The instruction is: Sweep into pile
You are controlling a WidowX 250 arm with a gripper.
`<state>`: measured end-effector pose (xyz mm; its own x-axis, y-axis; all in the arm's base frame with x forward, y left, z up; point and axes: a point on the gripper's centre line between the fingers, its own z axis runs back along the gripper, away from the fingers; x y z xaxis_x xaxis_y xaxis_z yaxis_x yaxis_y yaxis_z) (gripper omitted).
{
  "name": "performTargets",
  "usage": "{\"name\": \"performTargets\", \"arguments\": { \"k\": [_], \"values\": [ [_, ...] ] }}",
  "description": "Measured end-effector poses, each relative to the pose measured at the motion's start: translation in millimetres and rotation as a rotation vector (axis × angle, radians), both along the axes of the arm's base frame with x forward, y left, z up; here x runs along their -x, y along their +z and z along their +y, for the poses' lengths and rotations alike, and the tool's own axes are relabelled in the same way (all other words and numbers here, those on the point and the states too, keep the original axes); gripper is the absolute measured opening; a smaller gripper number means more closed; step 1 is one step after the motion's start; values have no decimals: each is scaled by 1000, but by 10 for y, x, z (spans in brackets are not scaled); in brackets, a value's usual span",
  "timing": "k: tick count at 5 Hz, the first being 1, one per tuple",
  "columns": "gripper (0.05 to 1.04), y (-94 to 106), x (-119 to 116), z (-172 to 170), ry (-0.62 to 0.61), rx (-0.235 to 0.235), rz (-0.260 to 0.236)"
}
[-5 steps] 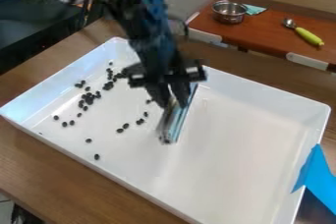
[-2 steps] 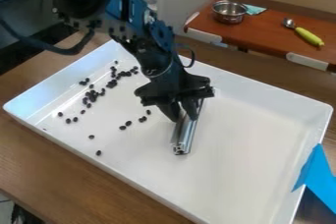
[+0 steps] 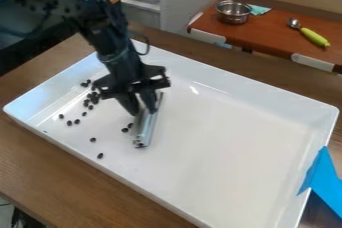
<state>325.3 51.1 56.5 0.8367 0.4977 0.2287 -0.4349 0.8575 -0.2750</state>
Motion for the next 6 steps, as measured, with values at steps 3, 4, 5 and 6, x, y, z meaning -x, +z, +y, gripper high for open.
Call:
{"name": "performTargets", "arguments": {
  "k": [3,4,5,6],
  "values": [
    [334,-3,295,742,-30,-214,-60],
    [334,-8,378,921,-51,-290,-96],
    [334,69,469,717,-55,-161,-68],
    [334,403,386,272,-49,1,-91]
  ]
}}
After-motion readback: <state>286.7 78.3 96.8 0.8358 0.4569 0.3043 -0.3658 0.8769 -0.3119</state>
